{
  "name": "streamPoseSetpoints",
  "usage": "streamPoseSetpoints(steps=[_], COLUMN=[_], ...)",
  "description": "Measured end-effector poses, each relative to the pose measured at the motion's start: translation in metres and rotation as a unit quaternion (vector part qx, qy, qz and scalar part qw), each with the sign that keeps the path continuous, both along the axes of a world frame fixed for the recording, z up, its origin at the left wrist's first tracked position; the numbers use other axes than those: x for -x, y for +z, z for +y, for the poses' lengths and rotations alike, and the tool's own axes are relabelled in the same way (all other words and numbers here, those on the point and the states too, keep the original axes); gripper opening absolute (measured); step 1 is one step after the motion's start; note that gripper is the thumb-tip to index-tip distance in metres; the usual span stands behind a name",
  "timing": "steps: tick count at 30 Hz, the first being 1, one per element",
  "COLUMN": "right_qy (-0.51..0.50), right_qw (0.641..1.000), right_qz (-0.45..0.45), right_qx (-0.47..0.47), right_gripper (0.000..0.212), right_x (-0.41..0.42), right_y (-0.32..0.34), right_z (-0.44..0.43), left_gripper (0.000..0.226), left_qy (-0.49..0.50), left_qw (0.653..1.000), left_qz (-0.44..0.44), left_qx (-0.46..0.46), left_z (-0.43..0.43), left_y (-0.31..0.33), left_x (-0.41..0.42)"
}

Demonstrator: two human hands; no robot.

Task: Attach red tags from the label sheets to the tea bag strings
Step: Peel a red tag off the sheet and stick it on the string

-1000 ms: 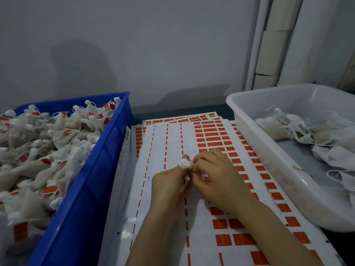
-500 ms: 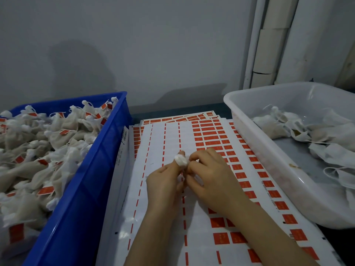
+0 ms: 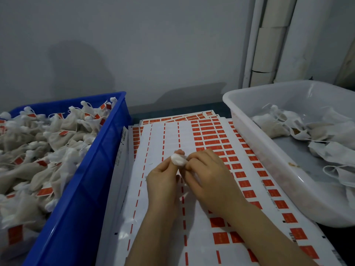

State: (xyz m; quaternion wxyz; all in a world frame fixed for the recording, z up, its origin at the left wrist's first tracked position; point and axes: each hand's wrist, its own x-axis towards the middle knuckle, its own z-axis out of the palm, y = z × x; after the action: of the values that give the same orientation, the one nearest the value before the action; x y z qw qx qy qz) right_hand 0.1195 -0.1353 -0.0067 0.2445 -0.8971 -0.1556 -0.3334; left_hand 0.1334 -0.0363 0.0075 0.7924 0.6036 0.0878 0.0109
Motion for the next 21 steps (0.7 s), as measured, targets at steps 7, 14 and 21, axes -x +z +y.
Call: streamPoseSetpoints(steps=[7,14,21], right_qy=[0.035,0.055,0.027], right_qw=[0.997,0.983,0.955], right_qz=[-0.052,-0.021,0.076], right_qx=[-0.041,-0.173,-0.287], right_gripper=[0.020,0.027,0.009], right_x=[0.003,0.009,0.001], right_y=[0.004,0.016,0.019], right_z=[-0.004,-0.009,-0.017], left_gripper=[0.013,0.029,0.039], left_qy=[0.011,-0.020,-0.111], left_qw=[0.999,0.994,0.974], left_qz=[-0.034,-0.055,-0.095], left_qx=[-0.040,-0.092,-0.171], left_z=[0.001,0.004,0.006], left_y=[0.002,0.001,0.002], left_x=[0.002,0.001,0.002])
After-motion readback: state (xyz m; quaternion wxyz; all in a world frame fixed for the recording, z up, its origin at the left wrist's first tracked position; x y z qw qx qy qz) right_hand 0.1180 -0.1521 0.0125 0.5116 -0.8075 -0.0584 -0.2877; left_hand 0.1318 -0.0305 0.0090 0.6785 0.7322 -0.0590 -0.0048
